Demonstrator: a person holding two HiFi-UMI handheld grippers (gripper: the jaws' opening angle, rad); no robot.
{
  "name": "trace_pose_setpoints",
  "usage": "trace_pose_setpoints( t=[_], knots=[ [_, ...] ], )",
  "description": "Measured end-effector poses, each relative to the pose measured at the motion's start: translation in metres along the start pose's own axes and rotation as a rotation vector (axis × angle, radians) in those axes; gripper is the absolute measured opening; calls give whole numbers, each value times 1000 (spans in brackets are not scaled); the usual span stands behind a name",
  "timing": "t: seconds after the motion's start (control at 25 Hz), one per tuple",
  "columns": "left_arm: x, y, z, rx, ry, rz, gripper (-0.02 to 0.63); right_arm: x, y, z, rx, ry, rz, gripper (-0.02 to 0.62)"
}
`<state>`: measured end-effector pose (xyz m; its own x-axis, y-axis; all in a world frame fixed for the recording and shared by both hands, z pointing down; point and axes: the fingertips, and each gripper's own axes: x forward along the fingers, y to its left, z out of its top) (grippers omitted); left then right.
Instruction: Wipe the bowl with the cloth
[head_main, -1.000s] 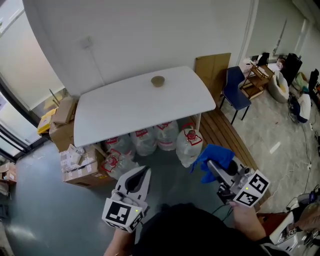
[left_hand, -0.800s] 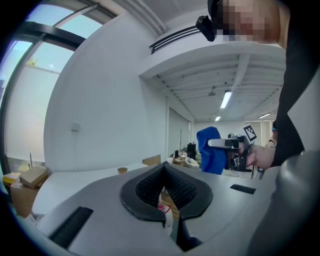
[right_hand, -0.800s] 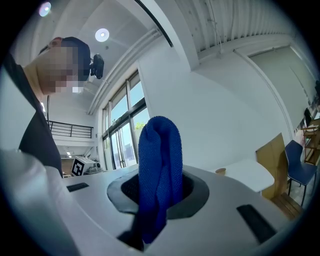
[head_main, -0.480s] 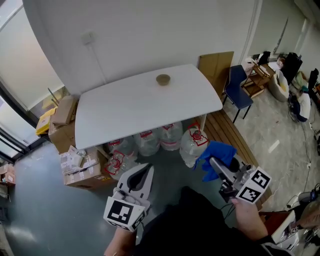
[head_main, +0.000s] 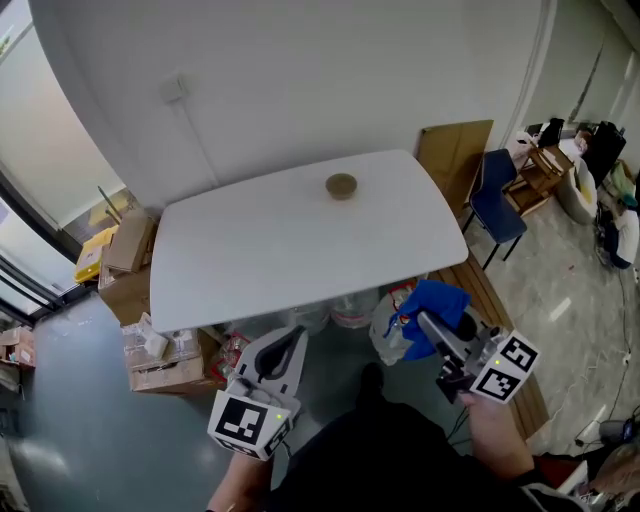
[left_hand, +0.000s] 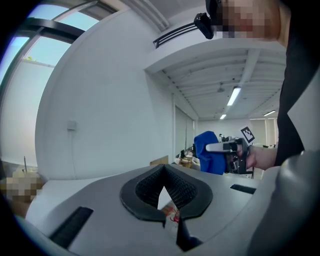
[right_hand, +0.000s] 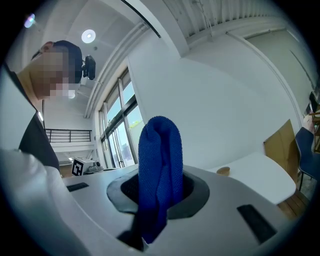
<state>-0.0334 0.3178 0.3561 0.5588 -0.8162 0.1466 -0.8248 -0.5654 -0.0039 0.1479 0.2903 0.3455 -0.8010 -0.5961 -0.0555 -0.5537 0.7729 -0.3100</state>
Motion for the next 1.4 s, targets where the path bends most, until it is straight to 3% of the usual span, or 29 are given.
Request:
trace_pose_setpoints(
  t=[0.28,0.56,0.76,1.2,1.4],
  knots=[
    [103,56,26,-51,20,28,12,64,-88,52,-35,34,57,71],
    [160,73,23,-58,23,8,12,87,-141,54,5,40,54,71],
    [193,121,22,-65,34,-16,11,138,-172,52,32,54,27,71],
    [236,244,32,-32,17,-118,12,267,-198,42,56,76,-46,71],
    [258,271,22,-61,42,-158,11,293,-209,38,55,95,-76,71]
  ],
)
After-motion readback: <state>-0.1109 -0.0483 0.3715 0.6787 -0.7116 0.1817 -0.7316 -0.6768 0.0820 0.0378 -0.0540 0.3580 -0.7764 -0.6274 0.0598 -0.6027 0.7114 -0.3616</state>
